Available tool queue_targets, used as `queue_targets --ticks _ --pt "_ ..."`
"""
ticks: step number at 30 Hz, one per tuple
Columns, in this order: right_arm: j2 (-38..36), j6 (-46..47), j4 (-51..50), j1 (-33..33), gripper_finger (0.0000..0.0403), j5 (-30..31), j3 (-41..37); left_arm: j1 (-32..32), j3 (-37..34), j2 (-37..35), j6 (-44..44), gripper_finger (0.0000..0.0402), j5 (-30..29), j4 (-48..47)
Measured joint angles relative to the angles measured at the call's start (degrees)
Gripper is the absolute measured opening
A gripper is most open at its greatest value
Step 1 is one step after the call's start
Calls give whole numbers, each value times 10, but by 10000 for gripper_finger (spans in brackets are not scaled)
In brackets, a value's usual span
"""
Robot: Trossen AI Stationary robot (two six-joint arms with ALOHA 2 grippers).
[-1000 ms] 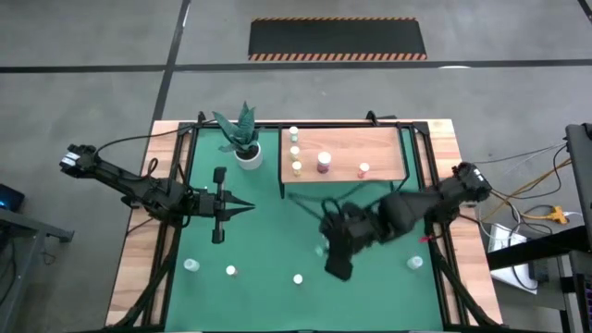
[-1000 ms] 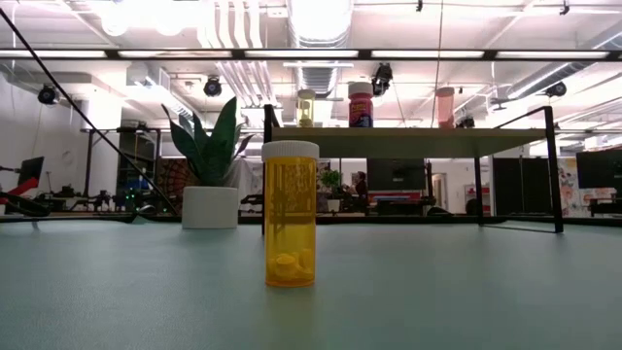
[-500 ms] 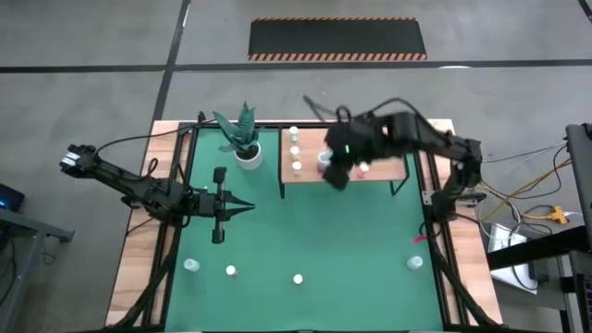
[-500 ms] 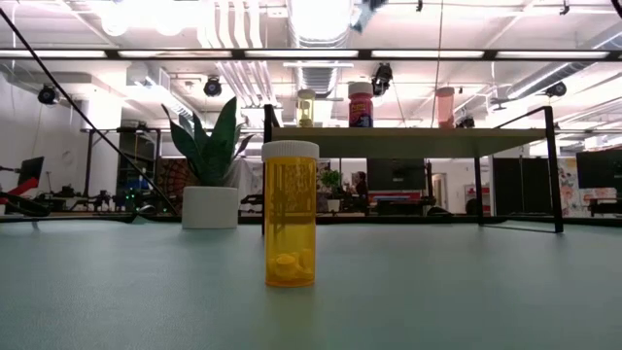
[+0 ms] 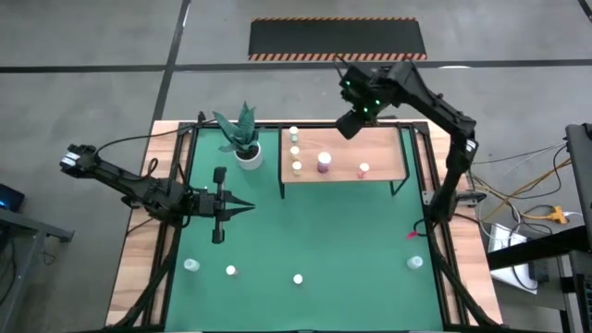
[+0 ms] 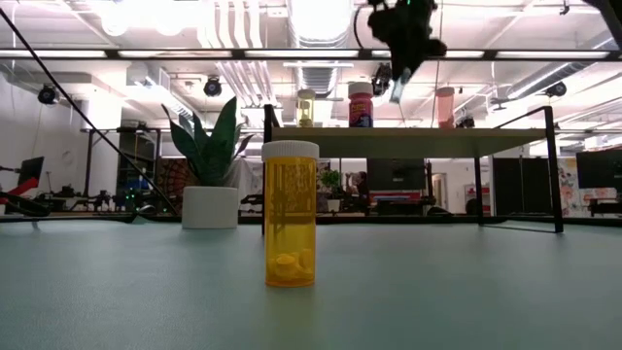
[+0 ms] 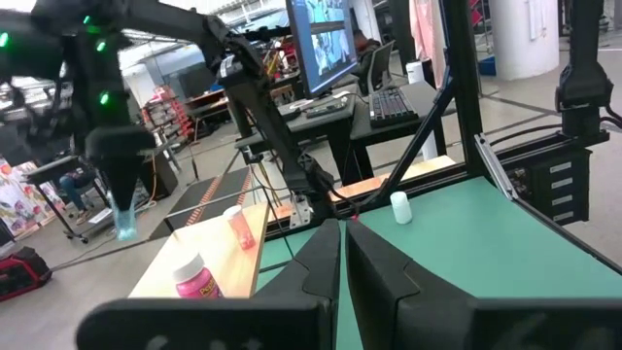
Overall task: Pick and place medicine bottles onto shelf by color
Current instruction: Put the blue pill bottle on the shelf
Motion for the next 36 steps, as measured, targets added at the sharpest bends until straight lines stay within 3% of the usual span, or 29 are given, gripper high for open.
queue_targets --ticks 14,26,36 --pt "74 -39 1 -45 97 -19 -25 0 0 0 4 4 0 0" --pt "66 -32 0 -46 97 26 -54 0 0 0 5 4 0 0" --pt "64 -39 1 -45 98 28 -80 0 0 0 5 4 0 0"
